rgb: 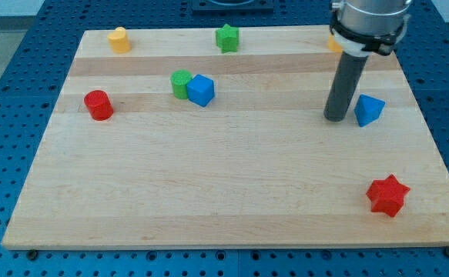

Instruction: Push the blue triangle vertically to the yellow hexagon

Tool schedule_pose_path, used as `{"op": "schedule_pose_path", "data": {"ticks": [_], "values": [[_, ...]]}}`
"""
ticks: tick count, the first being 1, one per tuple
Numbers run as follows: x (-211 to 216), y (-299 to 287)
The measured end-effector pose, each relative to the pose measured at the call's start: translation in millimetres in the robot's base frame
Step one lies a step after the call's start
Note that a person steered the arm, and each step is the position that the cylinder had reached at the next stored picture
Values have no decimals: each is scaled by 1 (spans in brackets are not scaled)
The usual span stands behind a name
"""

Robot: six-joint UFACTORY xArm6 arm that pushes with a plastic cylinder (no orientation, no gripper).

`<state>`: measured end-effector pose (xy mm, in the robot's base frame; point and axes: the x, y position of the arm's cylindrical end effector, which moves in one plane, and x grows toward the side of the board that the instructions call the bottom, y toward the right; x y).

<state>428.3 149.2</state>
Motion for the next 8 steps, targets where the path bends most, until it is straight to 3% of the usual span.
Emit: {"op": "schedule_pose_path", "data": {"ticks": [2, 5, 8], "values": [[34, 9], [30, 53], [16, 60]]}}
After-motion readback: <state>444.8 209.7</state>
